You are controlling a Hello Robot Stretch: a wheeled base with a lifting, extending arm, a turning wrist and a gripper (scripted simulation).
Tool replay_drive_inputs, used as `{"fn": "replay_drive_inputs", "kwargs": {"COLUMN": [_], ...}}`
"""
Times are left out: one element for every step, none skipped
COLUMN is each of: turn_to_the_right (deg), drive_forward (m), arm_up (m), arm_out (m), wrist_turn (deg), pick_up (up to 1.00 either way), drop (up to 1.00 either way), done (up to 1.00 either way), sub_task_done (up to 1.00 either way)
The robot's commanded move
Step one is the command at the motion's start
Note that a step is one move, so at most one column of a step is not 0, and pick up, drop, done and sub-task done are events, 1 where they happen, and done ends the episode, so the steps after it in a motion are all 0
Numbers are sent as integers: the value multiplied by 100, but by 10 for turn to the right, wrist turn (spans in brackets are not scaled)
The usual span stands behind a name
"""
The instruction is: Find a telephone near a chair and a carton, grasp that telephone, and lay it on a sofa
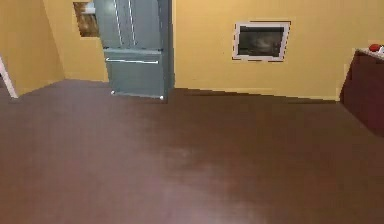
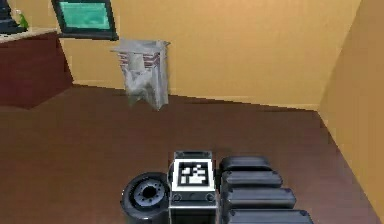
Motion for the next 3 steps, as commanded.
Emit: {"fn": "replay_drive_inputs", "kwargs": {"turn_to_the_right": [-300,0,-150], "drive_forward": [0,20,0], "arm_up": [0,0,0], "arm_out": [0,0,0], "wrist_turn": [0,0,0], "pick_up": [0,0,0], "drop": [0,0,0], "done": [0,0,0], "sub_task_done": [0,0,0]}}
